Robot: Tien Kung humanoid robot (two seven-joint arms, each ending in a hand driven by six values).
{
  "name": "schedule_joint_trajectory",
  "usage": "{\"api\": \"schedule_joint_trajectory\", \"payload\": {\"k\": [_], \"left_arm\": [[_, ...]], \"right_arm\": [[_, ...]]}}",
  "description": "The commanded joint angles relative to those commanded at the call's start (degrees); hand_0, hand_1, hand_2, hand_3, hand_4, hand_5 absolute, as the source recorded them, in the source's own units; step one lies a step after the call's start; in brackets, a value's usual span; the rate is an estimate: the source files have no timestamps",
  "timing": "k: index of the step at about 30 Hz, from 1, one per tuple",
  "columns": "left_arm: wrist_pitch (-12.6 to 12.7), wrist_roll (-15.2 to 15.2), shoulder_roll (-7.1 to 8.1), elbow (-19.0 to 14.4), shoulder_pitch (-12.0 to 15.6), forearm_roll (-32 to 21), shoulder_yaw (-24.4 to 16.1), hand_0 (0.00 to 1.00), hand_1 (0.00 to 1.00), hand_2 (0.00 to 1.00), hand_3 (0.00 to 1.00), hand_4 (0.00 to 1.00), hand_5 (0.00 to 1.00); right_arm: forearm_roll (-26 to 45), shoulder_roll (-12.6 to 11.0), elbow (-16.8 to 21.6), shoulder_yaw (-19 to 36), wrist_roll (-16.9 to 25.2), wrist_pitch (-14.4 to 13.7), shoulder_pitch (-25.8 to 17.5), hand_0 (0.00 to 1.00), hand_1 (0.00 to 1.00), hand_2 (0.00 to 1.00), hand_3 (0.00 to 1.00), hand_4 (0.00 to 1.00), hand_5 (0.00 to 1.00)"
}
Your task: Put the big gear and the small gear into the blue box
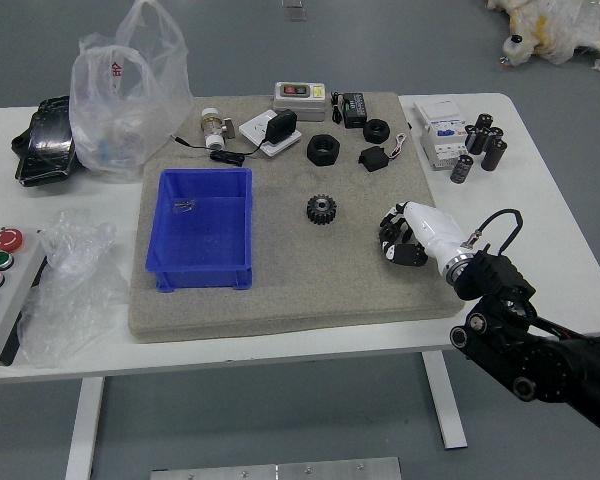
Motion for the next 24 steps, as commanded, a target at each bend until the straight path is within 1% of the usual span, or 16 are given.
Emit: {"api": "schedule_joint_trajectory", "payload": {"k": [5, 8, 11, 15, 23, 24], "left_arm": [[0.01, 0.09, -0.02, -0.03, 0.08, 0.08, -0.08, 0.745, 0.715, 0.712, 0.835, 0.742, 0.457], [-0.01, 0.28, -0.05, -0.09, 0.17, 0.32, -0.30, 0.745, 0.717, 0.711, 0.836, 0.742, 0.457], [-0.06, 0.50, -0.07, -0.15, 0.22, 0.66, -0.56, 0.745, 0.717, 0.711, 0.836, 0.742, 0.457], [-0.19, 0.84, -0.09, -0.24, 0.23, 1.13, -0.89, 0.745, 0.716, 0.712, 0.835, 0.742, 0.459], [-0.45, 1.64, 0.02, -0.45, 0.39, 1.99, -1.52, 0.745, 0.715, 0.712, 0.835, 0.742, 0.460], [-0.47, 1.71, 0.02, -0.46, 0.40, 2.06, -1.56, 0.745, 0.715, 0.712, 0.835, 0.743, 0.460]], "right_arm": [[0.04, 0.02, 0.72, -1.12, 0.26, -0.39, 1.39, 0.255, 0.422, 0.378, 0.484, 0.316, 0.002], [0.38, 0.48, 1.66, -3.58, 0.30, -0.49, 4.27, 0.254, 0.420, 0.372, 0.481, 0.317, 0.002], [0.98, 1.63, 2.72, -6.97, 0.28, -0.27, 7.82, 0.254, 0.420, 0.372, 0.481, 0.317, 0.002], [1.26, 3.84, 4.05, -11.78, 0.26, 0.31, 12.84, 0.255, 0.421, 0.372, 0.484, 0.320, 0.002], [1.71, 8.21, 5.25, -21.24, 0.36, 3.04, 22.02, 0.262, 0.431, 0.384, 0.492, 0.333, 0.002], [1.84, 8.60, 5.27, -22.17, 0.41, 3.20, 22.72, 0.265, 0.442, 0.405, 0.500, 0.349, 0.002]]}}
